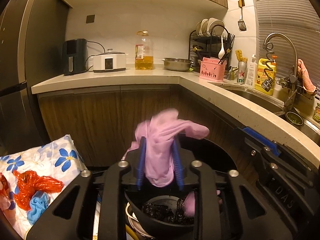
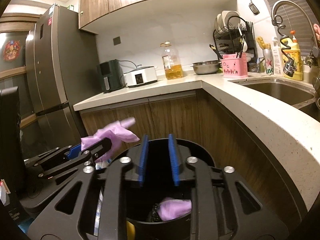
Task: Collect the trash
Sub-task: 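Open both tools to drop the purple gloves into the bin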
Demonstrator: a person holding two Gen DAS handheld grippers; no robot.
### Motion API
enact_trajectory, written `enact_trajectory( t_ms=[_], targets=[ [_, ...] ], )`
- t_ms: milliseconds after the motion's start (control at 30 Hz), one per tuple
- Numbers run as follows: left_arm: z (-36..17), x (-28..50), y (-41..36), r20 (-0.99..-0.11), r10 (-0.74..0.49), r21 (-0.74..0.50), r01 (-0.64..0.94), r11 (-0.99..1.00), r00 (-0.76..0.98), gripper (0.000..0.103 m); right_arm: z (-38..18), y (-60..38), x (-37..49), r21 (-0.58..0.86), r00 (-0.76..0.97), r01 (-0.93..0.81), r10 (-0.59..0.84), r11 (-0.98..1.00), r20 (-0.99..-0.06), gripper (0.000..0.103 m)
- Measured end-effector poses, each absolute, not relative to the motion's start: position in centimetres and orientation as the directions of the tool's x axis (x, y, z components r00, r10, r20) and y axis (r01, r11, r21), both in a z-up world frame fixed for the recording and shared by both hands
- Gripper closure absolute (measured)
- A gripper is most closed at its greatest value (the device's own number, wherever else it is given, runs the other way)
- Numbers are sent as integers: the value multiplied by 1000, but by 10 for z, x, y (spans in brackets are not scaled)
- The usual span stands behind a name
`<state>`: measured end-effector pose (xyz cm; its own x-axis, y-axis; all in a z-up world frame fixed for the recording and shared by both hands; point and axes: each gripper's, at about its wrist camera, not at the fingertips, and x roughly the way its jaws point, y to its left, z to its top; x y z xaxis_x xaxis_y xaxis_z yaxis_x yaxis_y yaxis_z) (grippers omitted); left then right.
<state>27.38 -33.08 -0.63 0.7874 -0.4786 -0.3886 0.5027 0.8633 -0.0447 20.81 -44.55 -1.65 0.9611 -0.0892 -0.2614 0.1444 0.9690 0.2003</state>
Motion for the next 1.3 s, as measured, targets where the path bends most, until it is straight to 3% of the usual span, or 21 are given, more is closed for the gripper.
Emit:
enact_trajectory(
  t_ms=[433,733,1300],
  targets=[
    [-15,271,-300,-382,-431,-96,429,898,817,16,-15,-438,193,174,959,170,-123,970,-254,45],
    [-18,254,-255,-399,-319,-113,299,947,860,6,-13,-420,177,155,960,171,-129,973,-248,28],
    [-23,198,-175,-382,-141,-104,109,989,913,6,-22,-372,142,145,964,141,-102,979,-247,26]
  ],
)
